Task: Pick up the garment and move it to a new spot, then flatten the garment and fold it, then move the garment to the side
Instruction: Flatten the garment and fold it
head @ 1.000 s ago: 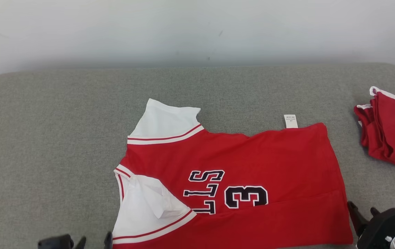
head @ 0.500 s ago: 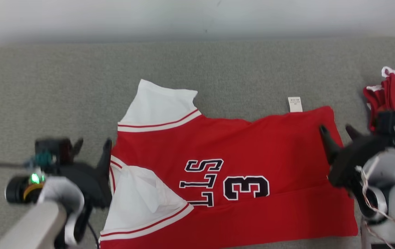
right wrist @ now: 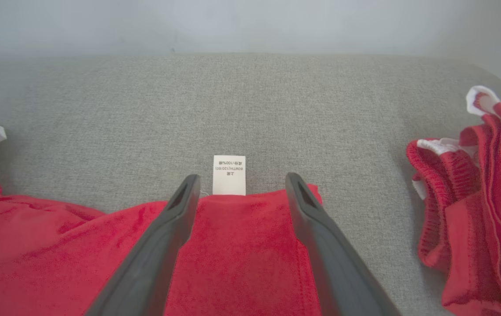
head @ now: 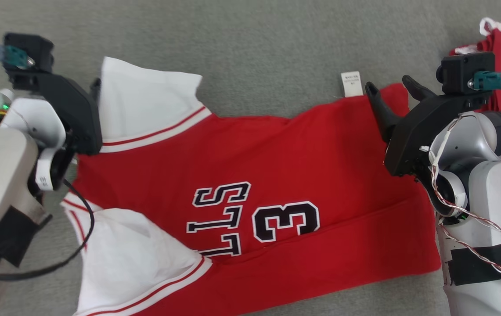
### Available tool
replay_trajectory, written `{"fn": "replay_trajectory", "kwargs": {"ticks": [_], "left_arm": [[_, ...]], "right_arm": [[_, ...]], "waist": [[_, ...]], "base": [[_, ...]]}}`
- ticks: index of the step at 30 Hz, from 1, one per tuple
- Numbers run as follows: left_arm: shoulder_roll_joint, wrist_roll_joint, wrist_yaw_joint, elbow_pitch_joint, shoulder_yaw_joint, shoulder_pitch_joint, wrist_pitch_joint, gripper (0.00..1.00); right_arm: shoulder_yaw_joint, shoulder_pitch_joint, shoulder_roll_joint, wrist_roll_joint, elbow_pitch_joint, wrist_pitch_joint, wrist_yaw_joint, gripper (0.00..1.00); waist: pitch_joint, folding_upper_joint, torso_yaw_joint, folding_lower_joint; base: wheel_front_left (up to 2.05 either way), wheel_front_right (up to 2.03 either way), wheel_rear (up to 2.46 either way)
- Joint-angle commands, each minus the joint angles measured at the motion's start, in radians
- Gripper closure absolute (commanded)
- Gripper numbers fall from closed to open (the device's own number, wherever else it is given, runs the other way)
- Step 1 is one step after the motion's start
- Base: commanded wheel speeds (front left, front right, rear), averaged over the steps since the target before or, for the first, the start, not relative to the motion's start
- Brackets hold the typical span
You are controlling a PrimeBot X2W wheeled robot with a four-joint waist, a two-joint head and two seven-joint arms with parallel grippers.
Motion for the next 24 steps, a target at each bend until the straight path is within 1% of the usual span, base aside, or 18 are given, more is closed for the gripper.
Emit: {"fn": "replay_trajectory", "kwargs": {"ticks": [1,5,10,14,15,16,18,19,20,22,23,24], "left_arm": [[0.001,-0.005,-0.003,0.023,0.004,-0.027,0.011,0.00],[0.008,0.004,-0.013,0.061,-0.003,-0.067,0.030,0.00],[0.017,0.023,-0.015,0.093,-0.019,-0.103,0.053,0.00],[0.017,0.033,-0.039,0.097,-0.049,-0.117,0.097,0.00],[0.019,0.035,-0.049,0.095,-0.059,-0.116,0.109,0.05],[0.019,0.034,-0.055,0.092,-0.066,-0.112,0.120,0.16],[0.022,0.033,-0.068,0.089,-0.078,-0.112,0.143,0.30],[0.024,0.034,-0.073,0.086,-0.083,-0.114,0.148,0.38],[0.024,0.034,-0.073,0.086,-0.083,-0.114,0.148,0.38],[0.025,0.040,-0.083,0.082,-0.097,-0.118,0.163,0.51],[0.020,0.040,-0.085,0.079,-0.101,-0.118,0.165,0.53],[0.019,0.041,-0.088,0.075,-0.105,-0.120,0.172,0.59]], "right_arm": [[-0.002,-0.005,-0.004,0.009,0.003,-0.009,-0.002,0.00],[-0.014,0.015,-0.006,0.010,0.011,-0.022,-0.002,0.00],[-0.028,0.024,-0.011,0.006,0.006,-0.024,-0.002,0.00],[-0.027,0.013,-0.003,0.009,0.005,-0.022,-0.002,0.00],[-0.026,0.012,-0.001,0.009,0.005,-0.022,-0.002,0.00],[-0.026,0.012,0.000,0.008,0.006,-0.022,-0.002,0.00],[-0.025,0.010,0.001,0.007,0.008,-0.020,-0.002,0.00],[-0.024,0.007,0.003,0.007,0.008,-0.020,-0.002,0.00],[-0.024,0.007,0.003,0.007,0.008,-0.020,-0.002,0.00],[-0.019,0.003,0.005,0.008,0.010,-0.020,-0.002,0.00],[-0.015,0.001,0.006,0.010,0.012,-0.020,-0.002,0.00],[-0.013,-0.001,0.007,0.012,0.013,-0.019,-0.002,0.00]], "waist": [[0.057,-0.0002,-0.056,-0.0004],[0.060,-0.0002,-0.064,-0.0004],[0.066,-0.0002,-0.068,-0.0004],[0.077,-0.0002,-0.068,-0.0004],[0.078,-0.0002,-0.067,-0.0004],[0.079,-0.0002,-0.067,-0.0004],[0.079,-0.0002,-0.065,-0.0004],[0.080,-0.0002,-0.065,-0.0004],[0.080,-0.0002,-0.065,-0.0004],[0.081,-0.0002,-0.065,-0.0004],[0.082,-0.0002,-0.066,-0.0004],[0.083,-0.0002,-0.066,-0.0004]], "base": [[0.00,0.00,0.00],[0.00,0.00,0.00],[0.00,0.00,0.00],[0.00,0.00,0.00],[0.00,0.00,0.00],[0.00,0.00,0.00],[0.00,0.00,0.00],[0.00,0.00,0.00],[0.00,0.00,0.00],[0.00,0.00,0.00],[0.00,0.00,0.00],[0.00,0.00,0.00]]}}
